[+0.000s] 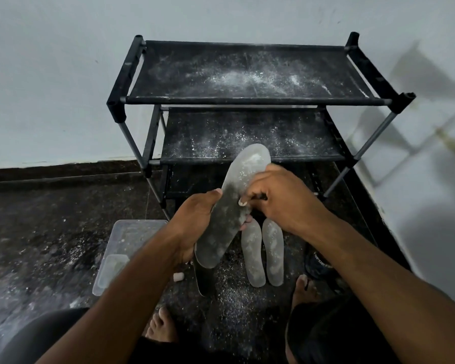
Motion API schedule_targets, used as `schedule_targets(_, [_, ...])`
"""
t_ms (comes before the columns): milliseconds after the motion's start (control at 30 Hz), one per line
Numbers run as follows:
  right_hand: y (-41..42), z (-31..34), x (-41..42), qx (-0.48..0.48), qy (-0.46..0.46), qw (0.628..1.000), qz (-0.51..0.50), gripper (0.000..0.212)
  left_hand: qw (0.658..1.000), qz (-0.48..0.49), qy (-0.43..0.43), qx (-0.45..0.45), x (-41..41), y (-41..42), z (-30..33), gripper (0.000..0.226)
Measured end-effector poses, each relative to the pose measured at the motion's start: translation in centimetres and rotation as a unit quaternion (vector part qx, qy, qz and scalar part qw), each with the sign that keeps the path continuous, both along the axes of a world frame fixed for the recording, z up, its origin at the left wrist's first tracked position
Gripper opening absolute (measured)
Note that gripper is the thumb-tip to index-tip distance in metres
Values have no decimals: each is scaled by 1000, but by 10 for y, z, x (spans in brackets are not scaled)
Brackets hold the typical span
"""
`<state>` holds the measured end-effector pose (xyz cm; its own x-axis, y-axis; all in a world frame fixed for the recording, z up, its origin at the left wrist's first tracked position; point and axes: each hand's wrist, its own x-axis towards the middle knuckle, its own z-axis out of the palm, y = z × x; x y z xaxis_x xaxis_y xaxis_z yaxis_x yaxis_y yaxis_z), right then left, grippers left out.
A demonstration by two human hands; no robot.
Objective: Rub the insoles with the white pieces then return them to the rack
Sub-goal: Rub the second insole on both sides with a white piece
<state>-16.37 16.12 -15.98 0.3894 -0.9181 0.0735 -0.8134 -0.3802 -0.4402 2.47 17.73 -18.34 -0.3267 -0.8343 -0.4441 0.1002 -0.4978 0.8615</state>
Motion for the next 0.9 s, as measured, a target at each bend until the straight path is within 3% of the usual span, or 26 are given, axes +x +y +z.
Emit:
schedule_targets(133, [11, -7, 16, 77, -6, 994, 81, 13, 998, 25, -64, -8, 4, -2, -6, 48])
schedule_targets(267, [0, -4, 6, 14, 10, 1000, 22, 11, 998, 19, -65, -4, 5, -4, -3, 51])
schedule_targets(367, [7, -5, 10, 51, -1, 998, 47, 11, 997, 24, -77, 0, 5, -4, -5, 48])
schedule_targets(433, [11, -4, 10, 69, -14, 996, 48, 11, 998, 28, -63, 9, 5, -3, -3, 47])
schedule_targets(567, [1, 0, 0, -10, 19, 1000, -12, 10, 1000, 4, 1, 24, 4, 1, 7, 48])
schedule_targets(733, [14, -1, 16, 110, -52, 991, 53, 10, 999, 30, -27, 35, 6, -2, 3, 40])
schedule_targets(900, [2, 3, 4, 33, -33, 998, -41, 10, 996, 13, 39, 76, 2, -1, 11, 45])
